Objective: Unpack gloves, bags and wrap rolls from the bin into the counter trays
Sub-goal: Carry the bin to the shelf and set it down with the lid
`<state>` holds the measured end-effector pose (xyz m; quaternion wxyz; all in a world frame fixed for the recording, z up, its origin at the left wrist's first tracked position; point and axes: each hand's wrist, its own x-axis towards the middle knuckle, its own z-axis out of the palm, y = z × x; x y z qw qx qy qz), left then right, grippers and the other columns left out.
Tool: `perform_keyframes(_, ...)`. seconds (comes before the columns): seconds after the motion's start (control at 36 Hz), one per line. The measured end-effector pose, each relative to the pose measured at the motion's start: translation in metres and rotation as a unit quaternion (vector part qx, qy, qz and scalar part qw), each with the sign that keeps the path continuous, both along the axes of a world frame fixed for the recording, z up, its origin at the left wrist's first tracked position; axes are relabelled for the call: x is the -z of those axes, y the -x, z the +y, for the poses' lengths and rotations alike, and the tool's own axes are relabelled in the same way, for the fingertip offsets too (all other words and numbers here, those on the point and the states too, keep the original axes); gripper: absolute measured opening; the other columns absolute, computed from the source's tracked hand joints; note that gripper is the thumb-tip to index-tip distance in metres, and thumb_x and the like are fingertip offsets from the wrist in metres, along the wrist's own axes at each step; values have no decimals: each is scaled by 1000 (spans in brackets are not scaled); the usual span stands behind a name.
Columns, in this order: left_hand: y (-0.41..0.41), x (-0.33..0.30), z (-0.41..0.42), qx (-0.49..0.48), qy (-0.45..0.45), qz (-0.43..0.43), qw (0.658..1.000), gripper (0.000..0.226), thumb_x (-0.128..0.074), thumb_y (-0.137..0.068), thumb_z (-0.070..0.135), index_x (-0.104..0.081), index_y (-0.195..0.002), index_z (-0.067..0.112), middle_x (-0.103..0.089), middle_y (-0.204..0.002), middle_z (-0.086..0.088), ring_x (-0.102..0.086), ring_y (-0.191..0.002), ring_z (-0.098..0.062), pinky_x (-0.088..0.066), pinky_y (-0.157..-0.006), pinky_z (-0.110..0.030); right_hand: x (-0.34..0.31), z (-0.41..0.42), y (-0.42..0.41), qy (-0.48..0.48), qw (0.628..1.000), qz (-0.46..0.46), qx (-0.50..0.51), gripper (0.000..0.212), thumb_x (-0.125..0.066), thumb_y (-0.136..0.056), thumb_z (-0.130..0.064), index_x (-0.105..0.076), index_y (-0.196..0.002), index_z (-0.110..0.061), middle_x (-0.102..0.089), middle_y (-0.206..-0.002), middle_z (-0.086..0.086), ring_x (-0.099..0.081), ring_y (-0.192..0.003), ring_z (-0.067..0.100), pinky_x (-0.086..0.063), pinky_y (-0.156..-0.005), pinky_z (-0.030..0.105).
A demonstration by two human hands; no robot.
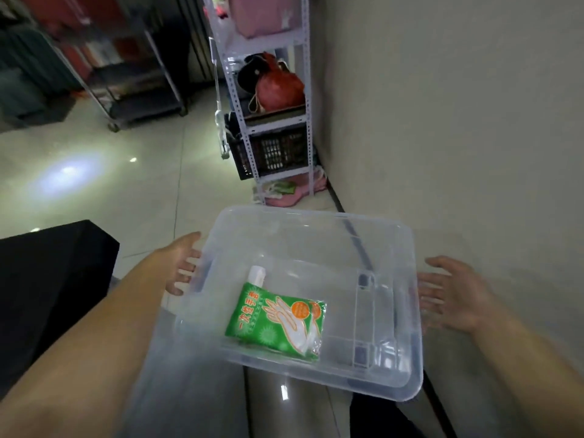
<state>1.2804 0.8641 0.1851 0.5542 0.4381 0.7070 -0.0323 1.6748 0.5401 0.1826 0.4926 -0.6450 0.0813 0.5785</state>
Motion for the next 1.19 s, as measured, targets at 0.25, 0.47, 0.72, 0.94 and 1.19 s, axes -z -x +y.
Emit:
perform_keyframes(0.25,-7,5,116,-152,11,-31,988,67,-38,-89,70,-61,-121,16,-62,-120,-17,-58,-108,-39,-43,-93,-56,11,261,-75,48,988,-38,-142,40,-63,-75,-48,-64,-96,-14,-57,-96,10,-53,-84,27,-43,-75,36)
perform_keyframes(0.47,7,23,217,-288,16,4,958,68,-34,-95,64,-53,-133,12,-55,-135,-20,-50,-125,-41,-35,-105,-56,-3,491,-47,51,961,-90,-258,36,-66,-75,-49,-62,-88,-16,-57,-82,8,-53,-69,23,-41,-59,29)
perform_keyframes(0.72,90,31,403,-289,51,-58,954,61,-43,-90,66,-63,-115,14,-64,-105,-16,-61,-92,-35,-46,-70,-46,3,707,12,60,953,-105,-278,57,-62,-77,-59,-67,-95,-4,-64,-88,15,-57,-69,28,-48,-61,30)
perform_keyframes(0.94,156,8,565,-302,15,-86,949,53,-51,-88,65,-63,-112,19,-63,-101,-11,-60,-86,-29,-47,-72,-38,-15,865,52,30,964,-47,-259,74,-59,-78,-65,-62,-117,-3,-61,-106,17,-58,-88,30,-50,-85,40)
perform_keyframes(1.19,202,23,763,-305,-4,-102,947,51,-61,-84,62,-65,-111,19,-65,-107,-13,-65,-91,-32,-54,-63,-40,3,1076,98,9,967,-63,-246,69,-56,-83,-64,-63,-118,-5,-60,-116,16,-55,-98,31,-47,-86,40)
